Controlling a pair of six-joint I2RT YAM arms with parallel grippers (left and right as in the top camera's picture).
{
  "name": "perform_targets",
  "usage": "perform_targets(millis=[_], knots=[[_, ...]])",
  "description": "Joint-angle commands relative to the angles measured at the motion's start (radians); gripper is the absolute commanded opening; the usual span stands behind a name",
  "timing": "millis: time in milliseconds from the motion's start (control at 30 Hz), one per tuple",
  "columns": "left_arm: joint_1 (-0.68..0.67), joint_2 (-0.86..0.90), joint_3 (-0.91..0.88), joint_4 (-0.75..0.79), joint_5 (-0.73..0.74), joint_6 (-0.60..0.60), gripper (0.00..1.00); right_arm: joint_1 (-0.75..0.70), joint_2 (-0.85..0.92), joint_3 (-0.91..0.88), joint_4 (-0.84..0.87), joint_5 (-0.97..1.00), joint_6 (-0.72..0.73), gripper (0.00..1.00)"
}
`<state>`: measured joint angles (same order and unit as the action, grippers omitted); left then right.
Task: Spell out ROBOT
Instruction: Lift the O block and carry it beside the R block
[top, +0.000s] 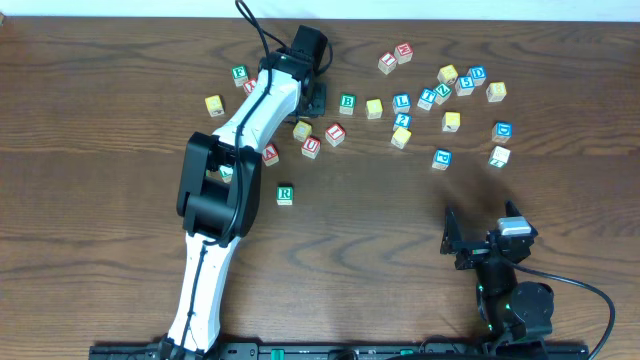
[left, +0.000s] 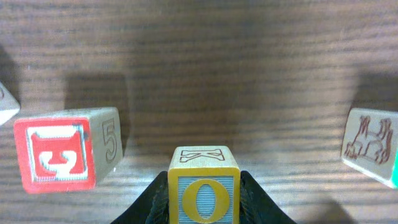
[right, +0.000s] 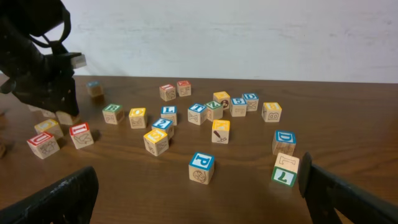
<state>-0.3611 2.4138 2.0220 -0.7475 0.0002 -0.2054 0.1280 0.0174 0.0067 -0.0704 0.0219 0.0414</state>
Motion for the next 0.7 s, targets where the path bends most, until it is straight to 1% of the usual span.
perform_targets(millis=[0, 33, 167, 233, 300, 367, 433, 533, 600, 667], knots=[[0.002, -0.076, 0.024, -0.048, -0.012, 0.014, 0.13, -0.009, -0.006, -0.001, -0.004, 0.001, 0.006, 0.99], [0.002, -0.106, 0.024, -0.055, -0.012, 0.014, 0.13, -0.009, -0.006, -0.001, -0.004, 0.001, 0.006, 0.99], [0.002, -0.320, 0.024, -0.099, -0.012, 0.014, 0.12, -0.009, -0.006, -0.001, -0.004, 0.001, 0.006, 0.99], [0.002, -0.392, 0.024, -0.127, -0.011, 0.014, 0.13, -0.009, -0.006, -0.001, -0.004, 0.001, 0.006, 0.99], [-0.004, -0.470, 0.024, -0.180, -0.011, 0.014, 0.12, -0.009, -0.006, -0.001, -0.004, 0.001, 0.006, 0.99], [-0.022, -0.535, 0.024, -0.280, -0.011, 0.006, 0.12, -0.009, -0.006, -0.001, -0.004, 0.001, 0.006, 0.99], [-0.041, -0.554, 0.024, -0.362, -0.012, -0.009, 0.08, -0.009, -0.006, -0.001, -0.004, 0.001, 0.006, 0.99], [-0.069, -0.556, 0.012, -0.449, -0.011, -0.026, 0.08, -0.009, -0.006, -0.001, -0.004, 0.001, 0.006, 0.99], [-0.098, -0.557, -0.017, -0.480, -0.012, -0.036, 0.08, -0.009, -0.006, -0.001, -0.004, 0.001, 0.006, 0.99], [-0.133, -0.559, -0.056, -0.473, -0.013, -0.045, 0.08, -0.009, -0.006, -0.001, -0.004, 0.001, 0.006, 0.99]])
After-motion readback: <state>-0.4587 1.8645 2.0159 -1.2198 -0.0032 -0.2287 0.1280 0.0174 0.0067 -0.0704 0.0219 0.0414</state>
